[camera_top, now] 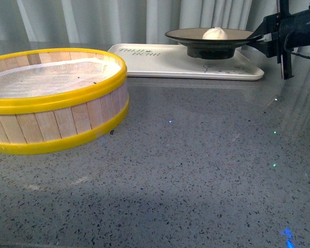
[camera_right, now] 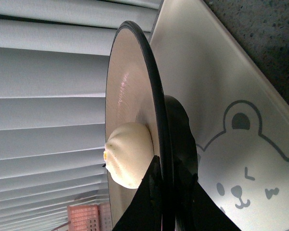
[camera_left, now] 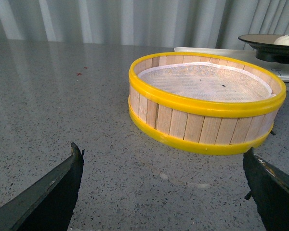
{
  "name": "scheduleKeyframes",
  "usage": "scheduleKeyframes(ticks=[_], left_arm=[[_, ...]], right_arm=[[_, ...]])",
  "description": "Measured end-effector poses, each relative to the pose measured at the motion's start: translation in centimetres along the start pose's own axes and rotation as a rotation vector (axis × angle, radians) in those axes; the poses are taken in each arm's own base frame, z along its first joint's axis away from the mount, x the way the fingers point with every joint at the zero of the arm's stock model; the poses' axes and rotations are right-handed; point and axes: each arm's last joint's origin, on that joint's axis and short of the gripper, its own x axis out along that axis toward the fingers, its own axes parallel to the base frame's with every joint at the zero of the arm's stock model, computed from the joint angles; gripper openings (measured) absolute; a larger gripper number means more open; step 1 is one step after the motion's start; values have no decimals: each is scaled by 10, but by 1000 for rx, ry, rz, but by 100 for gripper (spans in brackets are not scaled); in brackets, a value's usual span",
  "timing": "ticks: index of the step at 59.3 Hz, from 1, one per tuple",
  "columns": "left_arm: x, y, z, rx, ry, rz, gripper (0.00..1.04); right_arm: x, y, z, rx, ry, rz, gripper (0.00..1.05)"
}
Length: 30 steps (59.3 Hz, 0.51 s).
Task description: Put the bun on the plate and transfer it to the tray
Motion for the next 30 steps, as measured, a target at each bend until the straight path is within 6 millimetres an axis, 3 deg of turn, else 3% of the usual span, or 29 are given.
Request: scheduleKeyframes(ticks=[30], left_arm=[[0,0,0,0,0,0,98]], right_arm=[[1,-6,-3,11,17,-48,2]])
